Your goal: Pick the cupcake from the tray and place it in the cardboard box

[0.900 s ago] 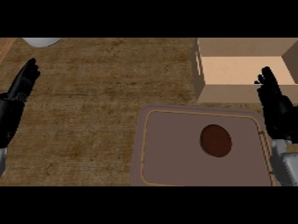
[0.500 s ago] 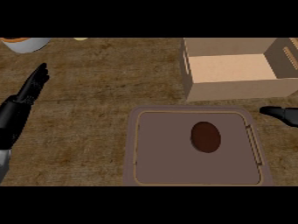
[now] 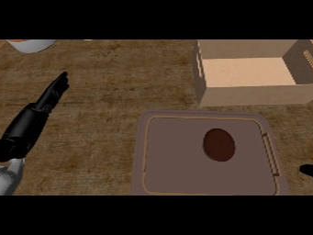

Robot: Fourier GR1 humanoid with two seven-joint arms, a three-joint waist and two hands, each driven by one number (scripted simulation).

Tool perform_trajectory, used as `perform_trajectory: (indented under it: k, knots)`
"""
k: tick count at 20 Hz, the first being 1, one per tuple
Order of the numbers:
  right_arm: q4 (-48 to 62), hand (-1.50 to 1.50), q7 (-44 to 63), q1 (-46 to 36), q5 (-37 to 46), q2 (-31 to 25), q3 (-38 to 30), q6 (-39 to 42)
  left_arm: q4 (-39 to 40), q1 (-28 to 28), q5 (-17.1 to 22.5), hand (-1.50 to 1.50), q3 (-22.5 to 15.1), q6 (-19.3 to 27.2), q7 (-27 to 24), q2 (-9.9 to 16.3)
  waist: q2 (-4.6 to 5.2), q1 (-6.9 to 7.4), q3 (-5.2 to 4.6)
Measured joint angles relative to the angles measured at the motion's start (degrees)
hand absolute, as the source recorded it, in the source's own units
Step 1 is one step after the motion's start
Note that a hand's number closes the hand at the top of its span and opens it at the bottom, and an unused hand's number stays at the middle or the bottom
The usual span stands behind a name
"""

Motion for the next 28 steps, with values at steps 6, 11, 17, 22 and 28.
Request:
perform_trajectory:
  k: [6,11,17,22,28]
  knots:
    - [-6.71,-1.5,8.94,0.22,5.82,-7.27,3.13,7.27,1.04,-2.53,-0.69,0.0,-0.4,-1.01,0.79,-1.87,0.26,1.15,-0.09]
    - [-12.34,-1.5,21.12,-2.58,7.27,-13.2,8.87,15.99,1.72,-3.71,-1.2,0.0,-0.65,-1.74,1.15,-2.71,0.44,2.2,-0.17]
    - [-15.92,-1.5,37.79,-11.63,8.69,-13.88,20.04,23.91,3.55,-4.94,-2.05,0.0,-0.57,-2.81,0.22,-3.99,0.65,3.38,-0.21]
    - [-14.76,-1.5,49.77,-21.12,8.62,-8.91,29.46,28.22,5.04,-5.99,-2.54,0.0,0.07,-4.15,0.1,-4.33,0.64,3.69,-0.22]
    - [-9.7,-1.5,56.01,-28.78,8.19,-1.17,36.89,28.27,4.94,-5.06,-3.34,0.0,1.03,-4.35,-0.46,-4.92,0.45,3.33,-0.18]
